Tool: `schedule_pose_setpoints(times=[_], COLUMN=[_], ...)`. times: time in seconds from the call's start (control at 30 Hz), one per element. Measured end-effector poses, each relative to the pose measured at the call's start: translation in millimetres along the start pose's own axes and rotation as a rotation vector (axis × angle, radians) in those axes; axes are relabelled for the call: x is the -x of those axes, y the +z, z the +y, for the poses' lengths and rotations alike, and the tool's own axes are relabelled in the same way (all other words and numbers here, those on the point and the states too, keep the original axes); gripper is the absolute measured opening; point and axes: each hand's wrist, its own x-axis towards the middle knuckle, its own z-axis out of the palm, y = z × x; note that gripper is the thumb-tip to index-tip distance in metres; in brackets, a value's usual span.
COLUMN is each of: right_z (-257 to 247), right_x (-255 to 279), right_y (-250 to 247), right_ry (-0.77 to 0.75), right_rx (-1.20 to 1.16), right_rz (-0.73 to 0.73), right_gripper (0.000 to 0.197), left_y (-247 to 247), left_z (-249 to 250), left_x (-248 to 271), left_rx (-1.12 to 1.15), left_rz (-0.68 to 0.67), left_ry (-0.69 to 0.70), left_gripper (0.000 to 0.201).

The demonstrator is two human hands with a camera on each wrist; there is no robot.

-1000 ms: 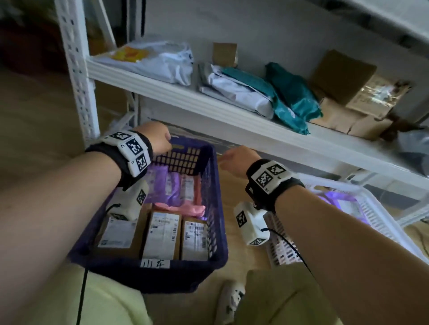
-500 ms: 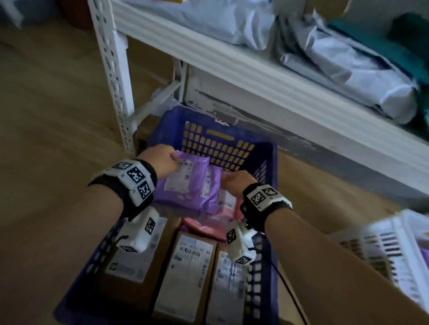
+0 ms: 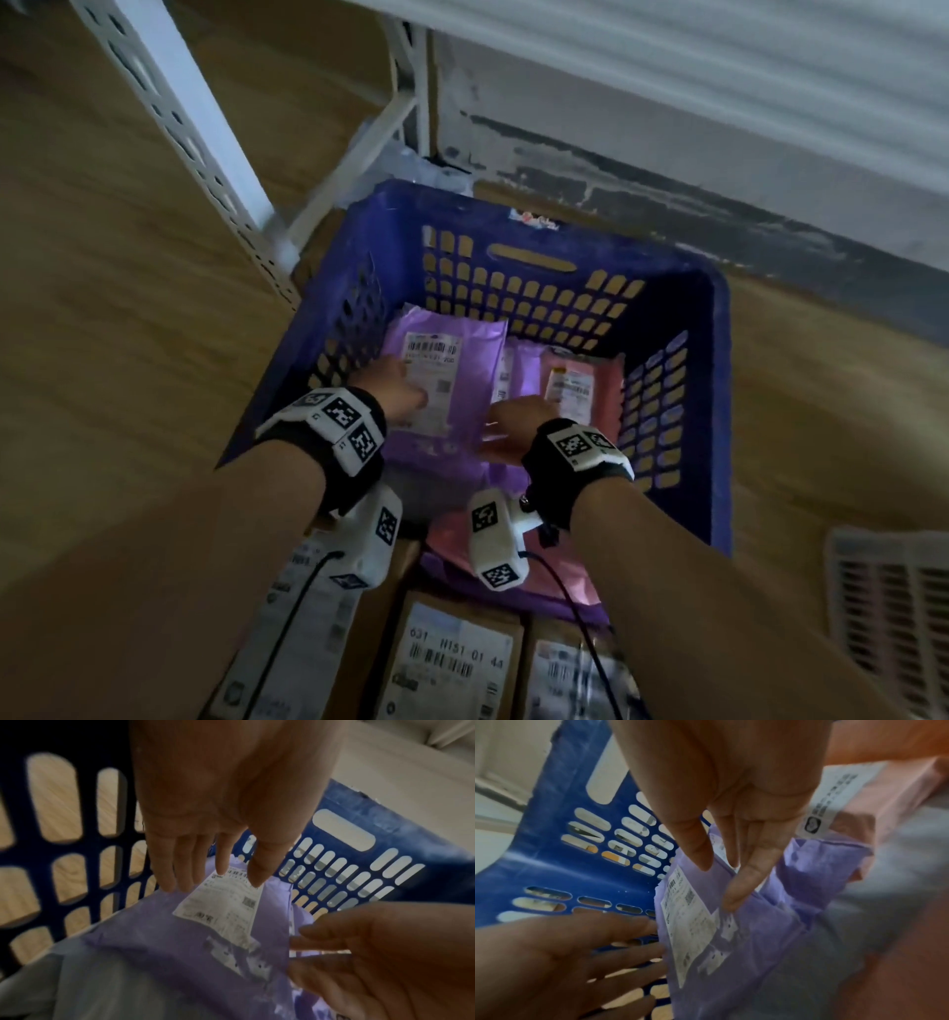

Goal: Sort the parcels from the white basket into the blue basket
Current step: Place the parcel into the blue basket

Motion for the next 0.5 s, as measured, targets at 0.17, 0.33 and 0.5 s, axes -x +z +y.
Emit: schedule_pose_setpoints(times=[0.17,0.33,0.5], right_z=[1,-12,-31], right_x=[2,41,104], right_y=[6,1,-27], right_ry=[0.032,-0.082,-0.198], right_rx=[-0.076,0.021,0.147], right_rz=[-0.063,-0.032,0.122], right_gripper=[0.005,0.019,0.031], left_y=[7,-10,-40], left_z=[5,10,11], left_x=[-1,30,93], left_rx=[0.015,0.043,0.103], left_rz=[-0.011,0.043,0.103], left_ry=[-0.004,0.073,0.144], left_gripper=[0.042,0.038,0.025])
